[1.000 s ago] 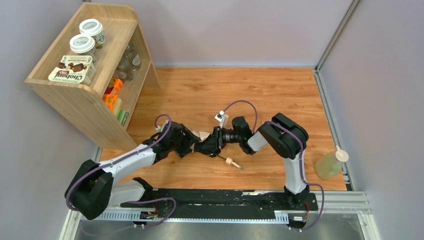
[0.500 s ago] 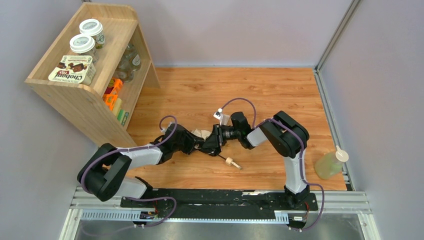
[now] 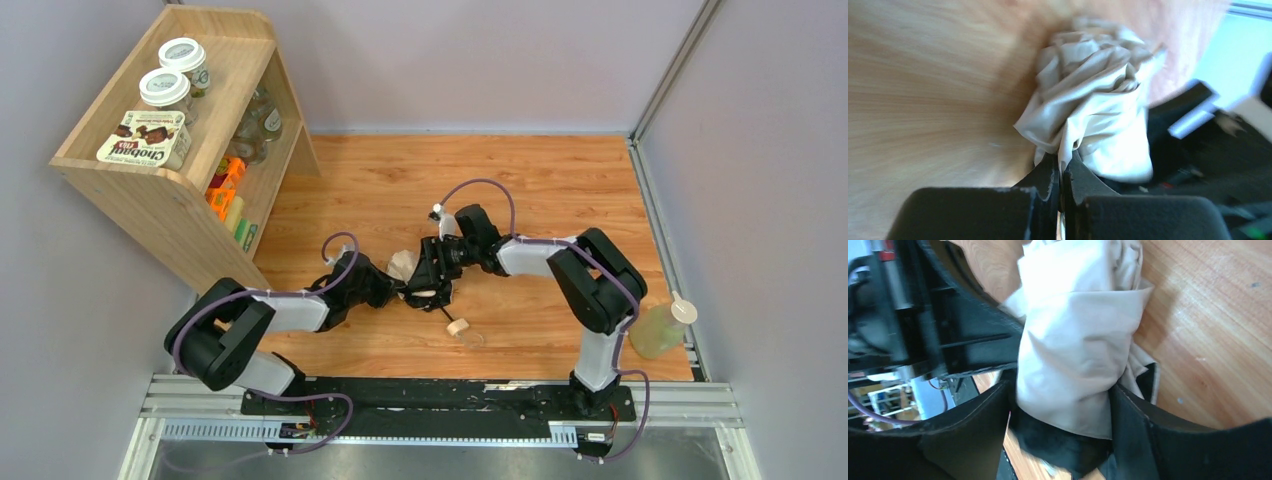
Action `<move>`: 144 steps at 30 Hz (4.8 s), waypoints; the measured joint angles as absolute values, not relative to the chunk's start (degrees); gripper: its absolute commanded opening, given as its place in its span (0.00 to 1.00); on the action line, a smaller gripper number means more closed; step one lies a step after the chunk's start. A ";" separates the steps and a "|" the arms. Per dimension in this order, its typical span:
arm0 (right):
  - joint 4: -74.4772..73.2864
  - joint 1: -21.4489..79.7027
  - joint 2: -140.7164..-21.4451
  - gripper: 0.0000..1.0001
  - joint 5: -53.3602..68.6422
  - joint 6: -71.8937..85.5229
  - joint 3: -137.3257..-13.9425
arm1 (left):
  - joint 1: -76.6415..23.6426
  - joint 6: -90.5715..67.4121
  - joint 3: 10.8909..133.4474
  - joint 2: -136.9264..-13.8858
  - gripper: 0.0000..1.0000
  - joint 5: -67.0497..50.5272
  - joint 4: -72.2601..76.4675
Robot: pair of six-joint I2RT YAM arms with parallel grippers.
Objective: Put away the umbrella
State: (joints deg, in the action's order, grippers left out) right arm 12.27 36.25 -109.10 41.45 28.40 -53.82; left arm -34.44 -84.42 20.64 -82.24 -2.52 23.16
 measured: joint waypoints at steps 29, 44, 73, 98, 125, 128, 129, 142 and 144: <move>-24.77 54.81 -105.75 0.74 -11.40 17.37 -71.83 | -34.76 -84.20 21.54 -84.38 0.00 -1.58 19.68; -13.50 50.61 -104.92 0.00 1.85 17.85 -63.59 | -34.89 -81.69 21.30 -82.59 0.13 -1.45 18.74; 22.87 51.94 -106.17 0.00 -48.69 -48.45 -60.51 | -35.42 -61.58 28.08 -29.98 0.58 9.26 -27.70; 17.54 58.59 -105.75 0.00 0.12 -17.85 -49.47 | -35.09 -79.94 20.71 -32.82 0.75 8.71 -30.11; 20.84 55.81 -107.77 0.00 11.22 -12.69 -50.70 | -29.26 -90.98 25.43 -58.46 0.77 3.68 -14.33; 20.82 55.79 -107.77 0.00 11.25 -12.69 -50.72 | -29.17 -89.91 26.13 -62.48 0.77 4.62 -14.33; 20.80 55.79 -107.77 0.00 11.27 -12.69 -50.72 | -29.12 -89.30 26.35 -64.10 0.77 5.04 -13.63; 20.32 55.16 -107.61 0.00 9.19 -11.33 -50.78 | -29.21 -86.54 21.52 -76.09 0.00 5.76 11.46; 19.86 54.85 -107.35 0.00 8.62 -10.98 -50.85 | -29.21 -87.20 21.10 -76.75 0.00 5.67 13.82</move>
State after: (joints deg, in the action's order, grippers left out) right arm 19.86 54.85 -107.35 8.62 -10.98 -50.85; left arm -29.21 -87.20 21.10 -76.75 5.67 13.82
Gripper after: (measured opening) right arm 0.383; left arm 0.117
